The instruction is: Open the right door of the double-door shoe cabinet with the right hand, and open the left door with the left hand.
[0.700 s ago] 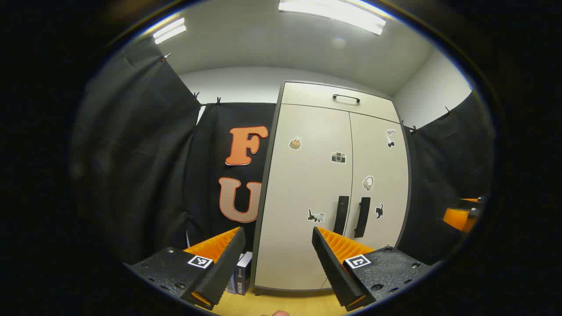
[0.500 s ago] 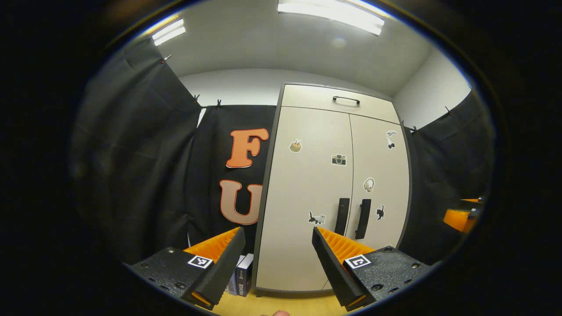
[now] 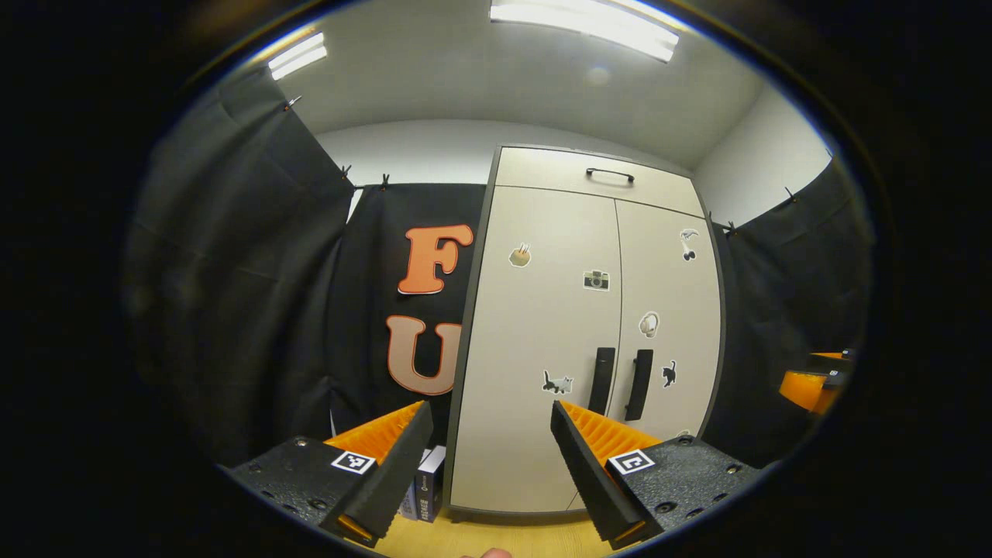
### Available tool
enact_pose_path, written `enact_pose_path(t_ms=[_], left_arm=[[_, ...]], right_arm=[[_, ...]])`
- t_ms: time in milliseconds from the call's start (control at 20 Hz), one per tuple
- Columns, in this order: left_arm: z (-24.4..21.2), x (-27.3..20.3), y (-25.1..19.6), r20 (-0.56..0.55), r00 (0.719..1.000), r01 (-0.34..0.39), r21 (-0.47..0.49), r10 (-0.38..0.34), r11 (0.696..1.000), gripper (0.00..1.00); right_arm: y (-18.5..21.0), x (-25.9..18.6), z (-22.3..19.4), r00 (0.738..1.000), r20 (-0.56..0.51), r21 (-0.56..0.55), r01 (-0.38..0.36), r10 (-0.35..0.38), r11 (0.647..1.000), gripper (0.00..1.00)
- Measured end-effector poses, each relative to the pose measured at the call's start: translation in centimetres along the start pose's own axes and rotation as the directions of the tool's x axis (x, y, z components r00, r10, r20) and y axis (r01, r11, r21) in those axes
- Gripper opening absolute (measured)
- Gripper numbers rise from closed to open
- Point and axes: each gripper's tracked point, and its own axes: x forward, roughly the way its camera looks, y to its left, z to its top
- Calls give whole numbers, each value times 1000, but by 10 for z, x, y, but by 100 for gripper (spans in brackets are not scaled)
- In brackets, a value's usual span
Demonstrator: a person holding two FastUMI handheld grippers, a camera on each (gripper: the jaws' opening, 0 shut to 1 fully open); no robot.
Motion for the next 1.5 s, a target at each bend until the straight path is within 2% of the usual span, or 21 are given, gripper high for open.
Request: enact_pose_path(t_ms=[300, 350, 400, 500, 550, 600, 850, 1150, 1350, 1400, 1450, 1500], left_arm=[[-1, -1, 3, 0, 1000, -5, 4, 5, 1000, 94], [-2, -1, 3, -1, 1000, -8, 2, 8, 1000, 94], [-3, -1, 5, -3, 1000, -10, -2, 10, 1000, 94], [-6, -2, 8, -8, 1000, -19, -14, 19, 1000, 94], [-8, -3, 9, -12, 1000, -20, -18, 20, 1000, 94], [-9, -4, 10, -16, 1000, -19, -19, 18, 1000, 94], [-12, -9, 10, -14, 1000, -25, 16, 25, 1000, 94], [-19, -12, 13, -25, 999, -34, 13, 34, 999, 94], [-19, -12, 25, -24, 998, -62, 15, 63, 998, 94], [-20, -12, 28, -21, 997, -67, 11, 67, 998, 94], [-19, -12, 29, -20, 997, -71, 8, 71, 997, 94], [-19, -10, 31, -20, 997, -74, 8, 74, 997, 94]], right_arm=[[9, 8, -1, 1000, -1, 9, -22, 22, 1000, 93], [12, 13, 1, 1000, 6, 12, -29, 29, 999, 97], [14, 20, 3, 999, 11, 20, -31, 31, 999, 97], [25, 37, 7, 999, 14, 41, -49, 49, 998, 97], [31, 47, 9, 998, 19, 52, -67, 66, 996, 94], [38, 59, 13, 996, 31, 61, -81, 80, 995, 97], [67, 129, 7, 992, 2, 53, -125, 125, 991, 97], [84, 204, -10, 992, -70, 45, -105, 108, 993, 97], [83, 233, -18, 993, -86, 57, -76, 81, 995, 97], [83, 238, -22, 993, -93, 59, -67, 73, 996, 93], [82, 243, -25, 992, -103, 59, -62, 68, 996, 97], [86, 246, -28, 990, -110, 70, -78, 85, 995, 93]])
